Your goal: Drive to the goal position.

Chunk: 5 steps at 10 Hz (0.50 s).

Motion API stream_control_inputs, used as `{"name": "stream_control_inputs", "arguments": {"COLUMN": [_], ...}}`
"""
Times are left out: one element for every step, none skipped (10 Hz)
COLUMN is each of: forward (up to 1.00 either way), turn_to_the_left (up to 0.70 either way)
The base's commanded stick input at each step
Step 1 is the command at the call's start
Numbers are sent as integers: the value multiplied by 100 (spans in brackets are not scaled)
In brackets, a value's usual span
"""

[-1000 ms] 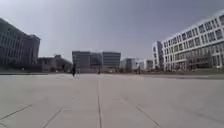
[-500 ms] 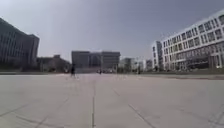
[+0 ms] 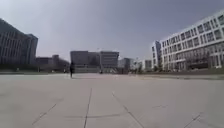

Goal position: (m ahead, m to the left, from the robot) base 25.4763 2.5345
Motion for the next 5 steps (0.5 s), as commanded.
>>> {"name": "stream_control_inputs", "arguments": {"forward": [85, 85, 85, 85, 85], "turn_to_the_left": [0, 0, 0, 0, 0]}}
